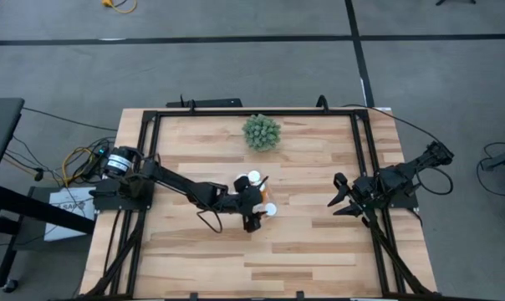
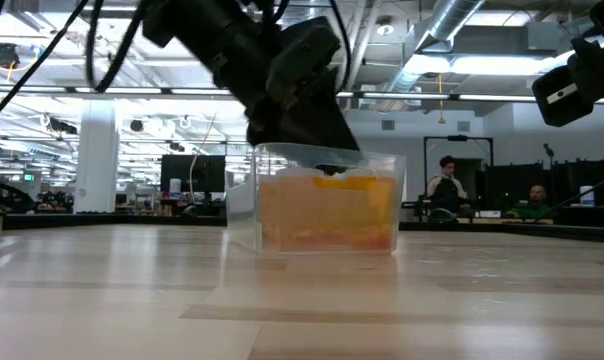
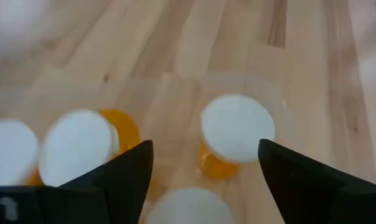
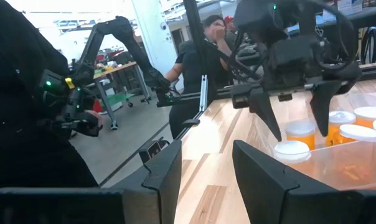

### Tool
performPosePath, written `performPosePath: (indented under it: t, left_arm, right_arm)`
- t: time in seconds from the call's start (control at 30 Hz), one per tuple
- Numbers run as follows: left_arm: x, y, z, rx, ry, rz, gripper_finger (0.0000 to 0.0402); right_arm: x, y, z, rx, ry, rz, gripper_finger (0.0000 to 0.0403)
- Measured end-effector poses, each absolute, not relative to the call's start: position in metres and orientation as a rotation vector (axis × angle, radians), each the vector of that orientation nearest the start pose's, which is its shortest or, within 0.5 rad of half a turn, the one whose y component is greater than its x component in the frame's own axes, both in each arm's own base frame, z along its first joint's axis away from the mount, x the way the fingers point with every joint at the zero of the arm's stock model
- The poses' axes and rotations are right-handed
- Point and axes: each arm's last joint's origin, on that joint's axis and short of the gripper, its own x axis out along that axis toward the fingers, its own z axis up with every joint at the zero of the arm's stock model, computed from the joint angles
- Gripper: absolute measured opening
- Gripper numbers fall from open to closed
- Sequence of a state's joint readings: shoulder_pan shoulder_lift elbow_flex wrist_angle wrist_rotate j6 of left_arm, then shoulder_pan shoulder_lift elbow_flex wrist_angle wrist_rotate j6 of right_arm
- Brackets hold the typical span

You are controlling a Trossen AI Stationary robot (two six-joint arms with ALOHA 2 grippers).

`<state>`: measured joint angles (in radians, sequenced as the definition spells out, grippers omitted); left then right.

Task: Pick and place pill bottles into a basket
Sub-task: Return to Home Position

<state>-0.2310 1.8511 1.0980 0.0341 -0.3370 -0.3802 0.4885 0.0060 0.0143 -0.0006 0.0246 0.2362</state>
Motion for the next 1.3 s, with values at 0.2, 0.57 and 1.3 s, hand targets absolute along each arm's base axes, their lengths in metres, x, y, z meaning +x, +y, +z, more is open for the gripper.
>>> performPosePath:
  t: [0.2,0.57,1.3]
  left_arm:
    - [0.39,-0.07,0.194,-0.082,0.656,0.235,0.0282]
    - [0.398,-0.056,0.232,-0.04,0.664,0.262,0.0282]
    - [0.279,-0.026,0.343,-0.048,0.277,0.349,0.0281]
  right_arm:
    - [0.086,0.045,0.168,0.234,0.047,0.463,0.0136]
    - [0.086,0.045,0.168,0.234,0.047,0.463,0.0136]
    - [0.086,0.045,0.168,0.234,0.047,0.463,0.0136]
